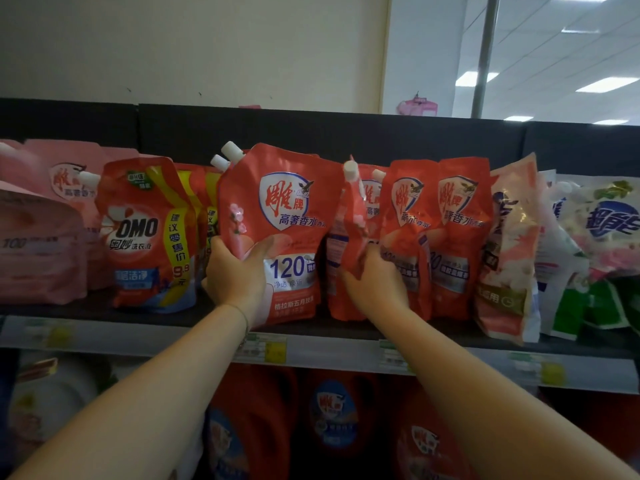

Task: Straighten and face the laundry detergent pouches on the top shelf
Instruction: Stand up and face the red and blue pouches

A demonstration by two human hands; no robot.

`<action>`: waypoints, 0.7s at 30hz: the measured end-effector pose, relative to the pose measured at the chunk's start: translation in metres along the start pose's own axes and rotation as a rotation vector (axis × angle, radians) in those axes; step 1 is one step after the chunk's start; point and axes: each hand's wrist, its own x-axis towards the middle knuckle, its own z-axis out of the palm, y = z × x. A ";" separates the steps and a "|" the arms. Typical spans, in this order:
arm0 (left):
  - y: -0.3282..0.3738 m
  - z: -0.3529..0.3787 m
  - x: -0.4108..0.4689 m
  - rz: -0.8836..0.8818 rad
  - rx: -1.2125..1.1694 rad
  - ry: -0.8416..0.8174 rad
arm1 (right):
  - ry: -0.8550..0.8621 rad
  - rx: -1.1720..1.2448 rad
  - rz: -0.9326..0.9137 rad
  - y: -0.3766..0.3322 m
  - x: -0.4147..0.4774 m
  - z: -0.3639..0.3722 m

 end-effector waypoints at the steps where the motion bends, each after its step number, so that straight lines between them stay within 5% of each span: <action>1: 0.000 -0.001 0.001 0.003 0.004 0.004 | -0.024 0.027 -0.025 -0.006 -0.001 0.006; 8: -0.004 -0.006 0.009 -0.030 0.001 0.048 | -0.212 0.067 -0.190 -0.011 0.005 0.029; 15: -0.003 -0.006 0.009 0.000 0.050 0.063 | 0.039 -0.455 -0.356 -0.018 0.026 0.044; 21: -0.006 -0.005 0.008 0.044 0.069 0.052 | -0.044 -0.128 -0.121 -0.001 0.058 0.046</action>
